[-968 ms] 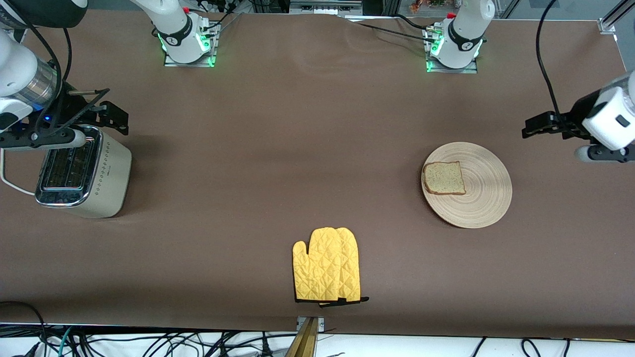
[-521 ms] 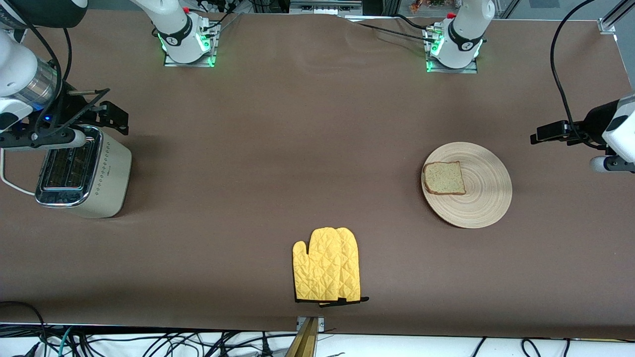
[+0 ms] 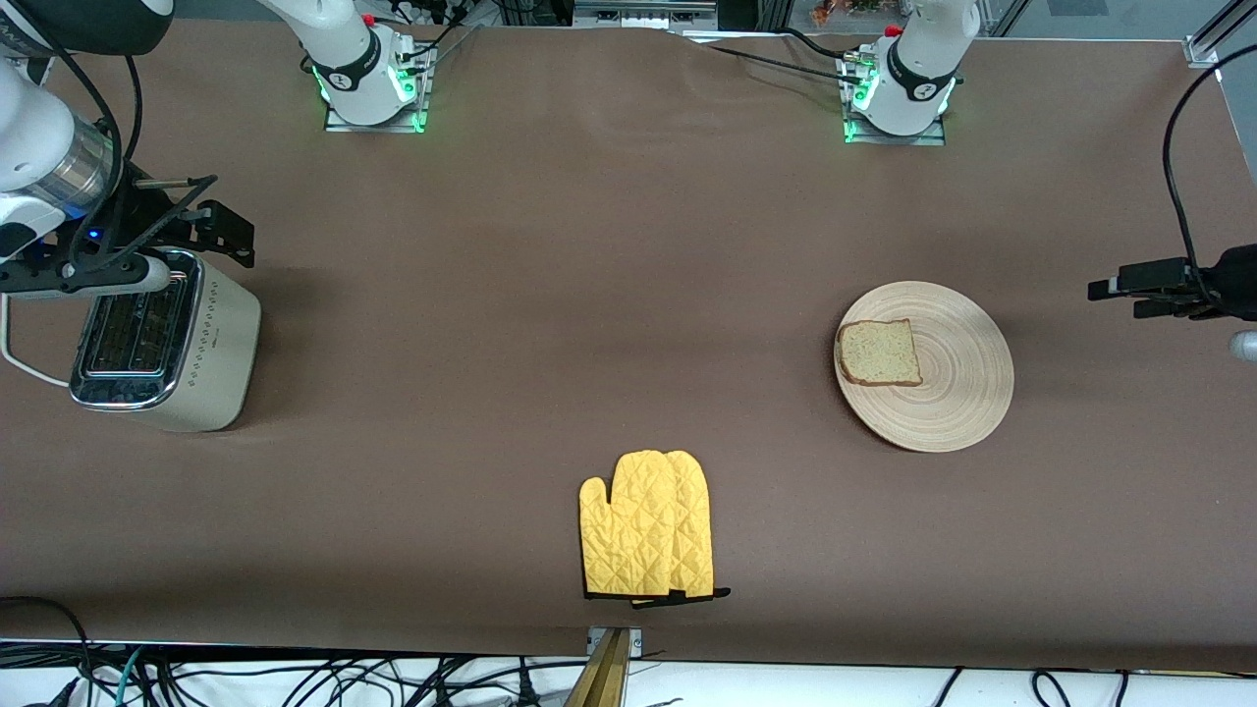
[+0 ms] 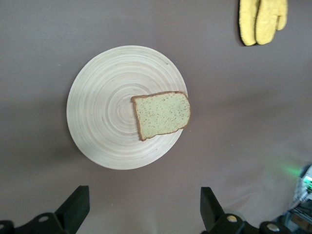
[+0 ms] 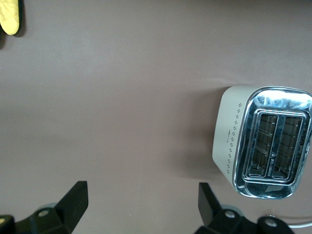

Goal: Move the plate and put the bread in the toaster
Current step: 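Move the left gripper down toward the wooden plate's rim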

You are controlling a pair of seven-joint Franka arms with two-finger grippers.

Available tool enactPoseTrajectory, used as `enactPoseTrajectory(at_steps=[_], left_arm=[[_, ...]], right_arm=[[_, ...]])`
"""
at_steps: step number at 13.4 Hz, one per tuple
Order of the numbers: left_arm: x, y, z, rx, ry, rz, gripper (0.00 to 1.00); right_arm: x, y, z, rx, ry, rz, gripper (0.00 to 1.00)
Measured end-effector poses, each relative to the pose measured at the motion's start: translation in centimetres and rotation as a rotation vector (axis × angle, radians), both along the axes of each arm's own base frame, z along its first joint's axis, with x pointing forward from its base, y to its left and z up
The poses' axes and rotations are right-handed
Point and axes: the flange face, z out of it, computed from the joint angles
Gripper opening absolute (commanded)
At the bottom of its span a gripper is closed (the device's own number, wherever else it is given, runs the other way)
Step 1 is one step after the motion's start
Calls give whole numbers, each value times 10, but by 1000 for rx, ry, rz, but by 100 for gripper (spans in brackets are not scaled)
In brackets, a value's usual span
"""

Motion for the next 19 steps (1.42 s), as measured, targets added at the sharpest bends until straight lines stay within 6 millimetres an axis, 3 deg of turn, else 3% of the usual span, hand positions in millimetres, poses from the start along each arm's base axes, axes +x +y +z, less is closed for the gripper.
enactPoseTrajectory(at_steps=[3,4,8,10,14,17,19], left_arm=[[-4,48,-52,-115,-7,-18,100],[-6,63,-77,-169,-7,-20,100],[-25,119,-208,-404,3,39,100],[-31,126,-248,-468,13,72,100],[-34,119,-300,-533,17,95,92],[-40,112,-348,-558,6,84,57],[-42,108,-363,-568,16,88,45]], right_arm=[[0,0,0,0,0,0,100],[0,0,0,0,0,0,100],[0,0,0,0,0,0,100],[0,0,0,0,0,0,100],[0,0,0,0,0,0,100],[0,0,0,0,1,0,100],[0,0,0,0,1,0,100]])
